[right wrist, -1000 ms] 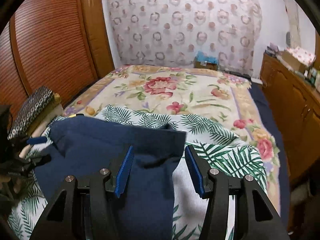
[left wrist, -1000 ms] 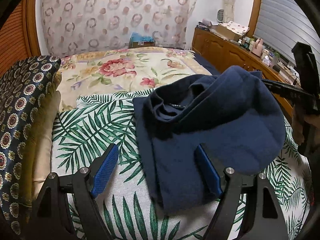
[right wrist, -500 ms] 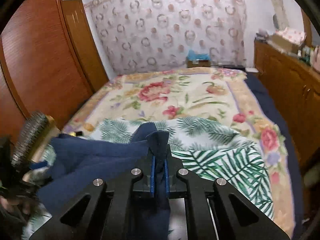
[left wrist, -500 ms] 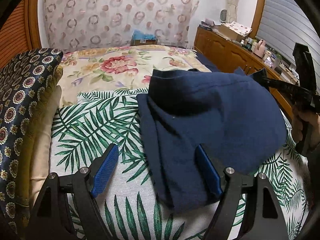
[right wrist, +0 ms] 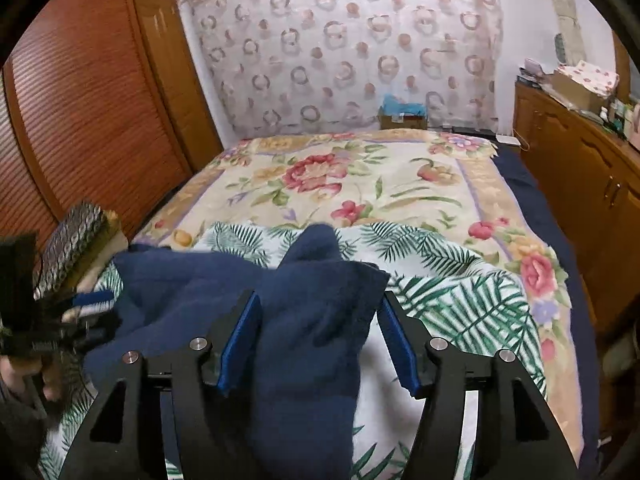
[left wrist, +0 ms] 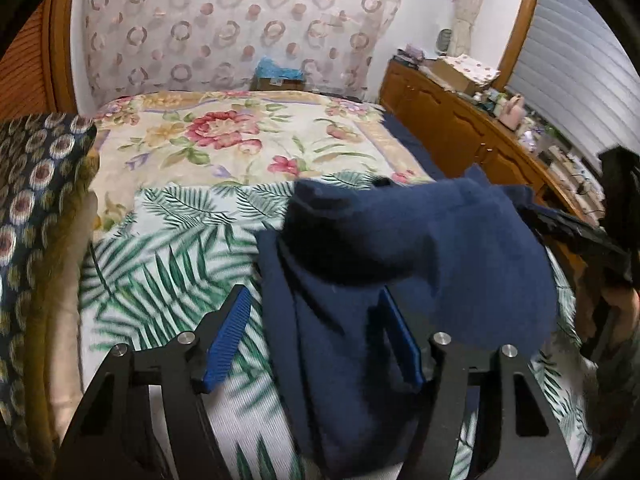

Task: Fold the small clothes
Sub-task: 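Grasp the folded shirt bundle with left tool while right tool grasps it too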

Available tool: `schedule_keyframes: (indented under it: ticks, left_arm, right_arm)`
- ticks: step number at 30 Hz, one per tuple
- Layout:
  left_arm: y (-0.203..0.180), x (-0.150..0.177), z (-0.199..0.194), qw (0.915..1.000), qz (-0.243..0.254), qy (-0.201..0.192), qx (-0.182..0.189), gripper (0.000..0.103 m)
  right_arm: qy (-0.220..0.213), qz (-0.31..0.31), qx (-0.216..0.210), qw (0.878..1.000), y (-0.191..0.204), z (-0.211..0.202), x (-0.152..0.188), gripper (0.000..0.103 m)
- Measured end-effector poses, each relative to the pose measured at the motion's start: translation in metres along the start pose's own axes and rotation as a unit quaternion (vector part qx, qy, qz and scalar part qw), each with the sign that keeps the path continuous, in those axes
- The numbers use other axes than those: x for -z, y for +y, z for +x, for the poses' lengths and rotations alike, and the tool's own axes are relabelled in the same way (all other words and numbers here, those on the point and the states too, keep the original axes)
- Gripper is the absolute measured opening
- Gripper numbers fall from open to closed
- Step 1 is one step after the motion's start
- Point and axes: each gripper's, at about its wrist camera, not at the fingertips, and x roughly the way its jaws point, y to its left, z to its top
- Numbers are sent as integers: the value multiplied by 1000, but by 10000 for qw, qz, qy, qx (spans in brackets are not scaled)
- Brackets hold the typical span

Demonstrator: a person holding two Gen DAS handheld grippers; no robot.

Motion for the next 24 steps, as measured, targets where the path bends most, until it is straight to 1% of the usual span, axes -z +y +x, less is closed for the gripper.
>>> schedule_keyframes:
  ticks: [1,3,6,12,16,17,18,19,21,22,23,24]
  left_arm:
    - [1,-4,5,9999,-7,34,-114,68]
    - [4,-9,12,9996,-104,146,-214,68]
    - [11,-11,19,9994,-268,200,-35,68]
    - [9,-13,19,9995,-224,210,-44,68]
    - [9,-17,22,9994,-241,227,100,67]
    - [9,-17,22,9993,-254,223,186,58]
    - [9,-18,22,9991,-262,231,251,53]
    - [8,-18,22,9990,-278,241,268,51]
    - [7,-19,21,9990,-251,230,289,36]
    - [6,-20,20,9992,-209,205,260,23]
    - [7,-20,19,9993,-198,181,259,18]
    - [7,-20,16,9992,-194,164,293,16]
  right_arm:
    - [25,-8,-6,10000,0,1,0,63]
    - [98,-3,-24,9999,-1,4,-1,66]
    - [173,6,-33,9998,-3,6,-5,70]
    - [283,-4,-115,9995,-4,12,-9,73]
    - [386,45,-187,9991,-5,21,-10,76]
    - [428,79,-235,9988,-6,23,-9,76]
    - [458,115,-279,9985,-7,24,-10,76]
    - [492,161,-333,9981,-8,26,-10,76]
    - [533,192,-404,9976,-8,28,-11,77]
    - [534,209,-443,9974,-9,28,-11,77]
    - [526,210,-451,9974,-9,29,-11,77]
    - [525,212,-464,9973,-9,29,-12,77]
